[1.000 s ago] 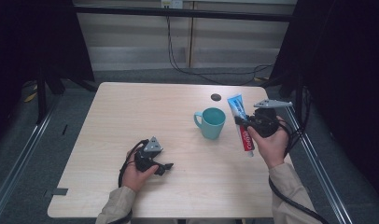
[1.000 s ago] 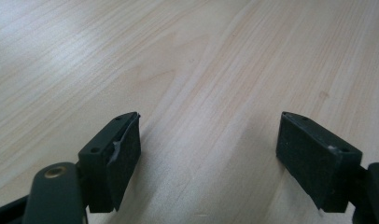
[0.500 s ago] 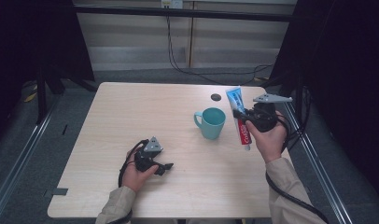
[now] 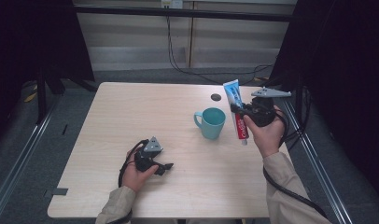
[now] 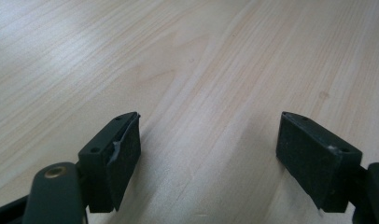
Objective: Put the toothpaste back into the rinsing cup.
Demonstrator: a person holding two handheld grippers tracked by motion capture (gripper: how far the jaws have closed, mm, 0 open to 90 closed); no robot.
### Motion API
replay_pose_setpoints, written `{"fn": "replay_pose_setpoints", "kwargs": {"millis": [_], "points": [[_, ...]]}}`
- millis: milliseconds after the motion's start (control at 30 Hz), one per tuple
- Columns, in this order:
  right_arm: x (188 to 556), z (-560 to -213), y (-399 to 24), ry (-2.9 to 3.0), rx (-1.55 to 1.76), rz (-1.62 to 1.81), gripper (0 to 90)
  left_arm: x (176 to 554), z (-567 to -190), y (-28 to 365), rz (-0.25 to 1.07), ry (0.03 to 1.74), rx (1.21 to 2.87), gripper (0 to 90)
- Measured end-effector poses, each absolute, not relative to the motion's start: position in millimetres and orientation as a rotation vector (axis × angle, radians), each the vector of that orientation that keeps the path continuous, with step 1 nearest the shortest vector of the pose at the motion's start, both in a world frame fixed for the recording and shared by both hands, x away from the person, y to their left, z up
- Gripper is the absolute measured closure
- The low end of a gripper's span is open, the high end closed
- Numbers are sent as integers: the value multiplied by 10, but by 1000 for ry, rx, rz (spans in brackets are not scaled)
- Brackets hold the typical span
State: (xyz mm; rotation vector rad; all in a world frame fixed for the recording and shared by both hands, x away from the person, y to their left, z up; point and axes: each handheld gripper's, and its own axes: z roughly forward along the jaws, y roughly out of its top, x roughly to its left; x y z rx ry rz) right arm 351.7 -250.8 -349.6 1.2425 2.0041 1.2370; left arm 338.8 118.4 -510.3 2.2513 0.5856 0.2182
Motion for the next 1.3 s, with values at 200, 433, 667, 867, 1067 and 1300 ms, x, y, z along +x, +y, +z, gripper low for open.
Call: {"fn": "replay_pose_setpoints", "kwargs": {"millis": [200, 433, 667, 867, 1067, 1300], "points": [[3564, -3466, -2500, 1973, 1245, 1254, 746, 3388, -5103, 1184, 217, 586, 2250, 216], [3601, -3421, -2474, 1947, 1236, 1269, 747, 3388, -5105, 1183, 218, 586, 2248, 217], [3640, -3383, -2480, 1903, 1244, 1320, 747, 3388, -5103, 1184, 218, 586, 2250, 216], [3664, -3374, -2477, 1867, 1254, 1357, 747, 3388, -5105, 1183, 219, 585, 2248, 217], [3698, -3355, -2477, 1840, 1253, 1380, 747, 3388, -5105, 1183, 218, 586, 2248, 216], [3747, -3323, -2436, 1837, 1244, 1381, 747, 3385, -5105, 1180, 216, 592, 2244, 216]]}}
